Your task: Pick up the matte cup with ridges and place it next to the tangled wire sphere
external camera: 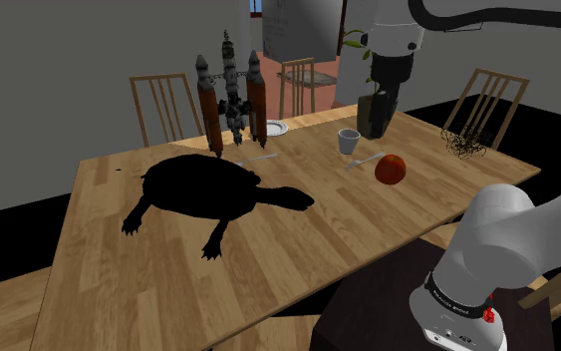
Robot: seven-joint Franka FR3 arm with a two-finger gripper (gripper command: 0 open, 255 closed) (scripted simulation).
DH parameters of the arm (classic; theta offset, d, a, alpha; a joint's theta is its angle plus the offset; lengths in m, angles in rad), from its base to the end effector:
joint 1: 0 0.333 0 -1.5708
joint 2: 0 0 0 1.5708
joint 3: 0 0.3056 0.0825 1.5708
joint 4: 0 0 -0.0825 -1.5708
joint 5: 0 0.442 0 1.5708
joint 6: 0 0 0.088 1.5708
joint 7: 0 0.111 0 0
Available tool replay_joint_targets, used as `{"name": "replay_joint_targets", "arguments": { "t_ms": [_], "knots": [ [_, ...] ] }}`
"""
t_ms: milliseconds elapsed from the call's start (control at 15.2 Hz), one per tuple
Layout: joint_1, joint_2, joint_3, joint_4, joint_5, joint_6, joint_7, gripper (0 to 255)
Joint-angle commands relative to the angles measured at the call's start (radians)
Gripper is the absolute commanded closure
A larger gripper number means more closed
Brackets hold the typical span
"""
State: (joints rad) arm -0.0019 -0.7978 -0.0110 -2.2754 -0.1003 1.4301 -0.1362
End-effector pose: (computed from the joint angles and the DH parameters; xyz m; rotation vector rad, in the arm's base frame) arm 0.3537 -0.0178 0.6142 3.0474 0.1756 -0.0826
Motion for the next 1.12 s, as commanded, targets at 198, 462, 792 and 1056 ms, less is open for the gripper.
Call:
{"name": "replay_joint_targets", "arguments": {
  "t_ms": [198,462,792,1056],
  "knots": [
    [-0.01,0.017,-0.054,-0.047,-0.049,0.079,-0.064,0],
    [-0.025,0.062,-0.128,-0.092,-0.111,0.189,-0.146,0],
    [-0.042,0.15,-0.222,-0.117,-0.176,0.334,-0.245,0],
    [-0.051,0.247,-0.298,-0.11,-0.213,0.452,-0.323,0]
  ]
}}
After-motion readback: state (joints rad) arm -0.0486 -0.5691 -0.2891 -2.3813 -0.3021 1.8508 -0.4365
